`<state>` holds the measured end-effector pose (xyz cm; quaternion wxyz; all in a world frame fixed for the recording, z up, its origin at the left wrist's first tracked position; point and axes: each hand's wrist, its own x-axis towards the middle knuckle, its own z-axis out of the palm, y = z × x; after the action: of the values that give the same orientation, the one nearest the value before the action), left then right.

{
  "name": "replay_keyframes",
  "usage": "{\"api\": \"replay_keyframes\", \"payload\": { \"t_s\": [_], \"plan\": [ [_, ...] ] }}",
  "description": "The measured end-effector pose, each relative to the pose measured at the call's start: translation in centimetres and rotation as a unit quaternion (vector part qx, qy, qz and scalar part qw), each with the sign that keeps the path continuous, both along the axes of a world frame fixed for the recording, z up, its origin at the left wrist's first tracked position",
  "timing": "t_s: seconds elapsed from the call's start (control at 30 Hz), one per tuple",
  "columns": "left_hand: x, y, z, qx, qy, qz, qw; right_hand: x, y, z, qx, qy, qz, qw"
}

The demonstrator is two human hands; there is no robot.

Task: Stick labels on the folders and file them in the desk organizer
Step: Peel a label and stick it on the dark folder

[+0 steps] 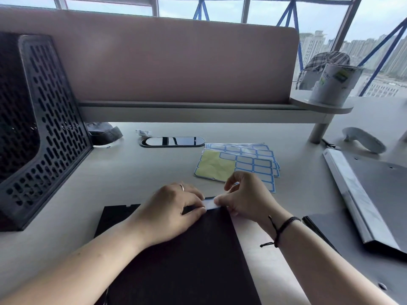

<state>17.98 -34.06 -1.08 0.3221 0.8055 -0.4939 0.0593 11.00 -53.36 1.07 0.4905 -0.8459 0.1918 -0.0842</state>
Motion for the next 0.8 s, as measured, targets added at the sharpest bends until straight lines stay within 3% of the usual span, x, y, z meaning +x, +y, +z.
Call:
{"api": "replay_keyframes", "payload": {
  "t_s": [0.5, 0.8],
  "plan": [
    [0.03, -0.08, 0.22, 0.012, 0.004, -0.008, 1.000, -0.12, -0.18, 0.11, 0.067, -0.010, -0.003, 0.998],
    [-0.04, 0.16, 0.04, 0.014, 0.024, 0.014, 1.000, 0.22, -0.03, -0.39, -0.016, -0.012, -0.009, 1.000]
  ]
}}
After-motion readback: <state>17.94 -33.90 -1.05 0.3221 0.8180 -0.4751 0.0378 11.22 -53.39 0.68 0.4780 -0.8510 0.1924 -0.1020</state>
